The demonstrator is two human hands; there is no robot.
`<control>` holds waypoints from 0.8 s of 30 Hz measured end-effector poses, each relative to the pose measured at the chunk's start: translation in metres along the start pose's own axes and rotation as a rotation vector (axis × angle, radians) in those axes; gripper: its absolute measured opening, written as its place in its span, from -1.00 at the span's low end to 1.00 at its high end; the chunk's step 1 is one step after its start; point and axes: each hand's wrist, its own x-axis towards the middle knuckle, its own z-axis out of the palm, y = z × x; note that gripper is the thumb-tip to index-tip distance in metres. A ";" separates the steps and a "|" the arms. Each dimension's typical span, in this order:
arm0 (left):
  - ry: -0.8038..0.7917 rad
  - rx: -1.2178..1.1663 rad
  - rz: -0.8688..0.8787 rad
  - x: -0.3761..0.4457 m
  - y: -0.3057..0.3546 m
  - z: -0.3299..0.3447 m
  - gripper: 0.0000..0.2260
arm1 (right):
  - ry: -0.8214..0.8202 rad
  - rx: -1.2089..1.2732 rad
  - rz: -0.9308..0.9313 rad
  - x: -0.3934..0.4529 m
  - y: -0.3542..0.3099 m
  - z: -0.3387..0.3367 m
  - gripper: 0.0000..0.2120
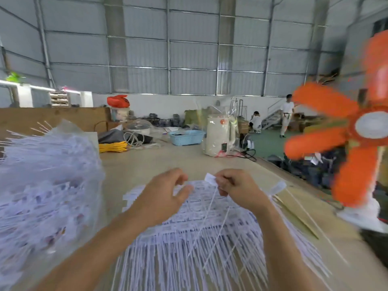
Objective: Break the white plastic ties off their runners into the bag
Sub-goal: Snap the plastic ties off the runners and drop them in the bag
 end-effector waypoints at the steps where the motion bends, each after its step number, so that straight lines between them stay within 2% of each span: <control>1: -0.120 0.010 0.016 0.000 0.000 0.019 -0.68 | -0.004 -0.010 0.023 -0.001 0.005 -0.002 -0.64; 4: -0.426 0.194 0.093 -0.002 -0.018 0.063 -0.50 | 0.040 -0.084 0.133 -0.003 0.018 -0.017 -0.62; 6: -0.540 0.333 0.117 -0.006 -0.028 0.080 -0.44 | 0.196 -0.120 0.145 -0.003 0.016 -0.031 -0.66; 8: -0.553 0.429 0.128 -0.011 -0.033 0.089 -0.33 | 0.423 -0.042 0.028 -0.006 0.000 -0.045 -0.66; 10: -0.523 0.440 0.146 -0.011 -0.039 0.096 -0.38 | 0.552 0.106 -0.161 -0.009 -0.027 -0.051 -0.67; 12: -0.463 0.295 0.145 -0.008 -0.042 0.098 -0.51 | 0.460 0.260 -0.309 -0.009 -0.053 -0.048 -0.76; 13: -0.376 0.074 0.099 -0.007 -0.043 0.099 -0.58 | 0.354 0.300 -0.336 -0.007 -0.062 -0.044 -0.79; 15: -0.111 -0.497 -0.144 -0.005 -0.038 0.089 -0.74 | 0.131 0.260 -0.306 0.005 -0.069 -0.029 -0.80; 16: 0.023 -0.732 -0.263 -0.003 -0.034 0.082 -0.77 | 0.038 0.186 -0.256 0.011 -0.066 -0.021 -0.79; 17: 0.118 -0.893 -0.358 -0.001 -0.034 0.075 -0.71 | -0.053 0.105 -0.201 0.017 -0.061 -0.010 -0.78; 18: 0.156 -0.988 -0.420 0.000 -0.034 0.069 -0.61 | -0.144 0.047 -0.150 0.021 -0.054 0.002 -0.78; 20: 0.134 -1.089 -0.464 0.001 -0.034 0.061 -0.50 | -0.272 0.004 -0.072 0.023 -0.034 0.029 -0.82; 22: 0.117 -1.068 -0.489 0.002 -0.032 0.057 -0.54 | -0.325 0.037 -0.017 0.020 -0.023 0.050 -0.73; 24: 0.164 -0.964 -0.488 0.004 -0.032 0.057 -0.64 | -0.318 0.101 0.006 0.019 -0.019 0.060 -0.64</control>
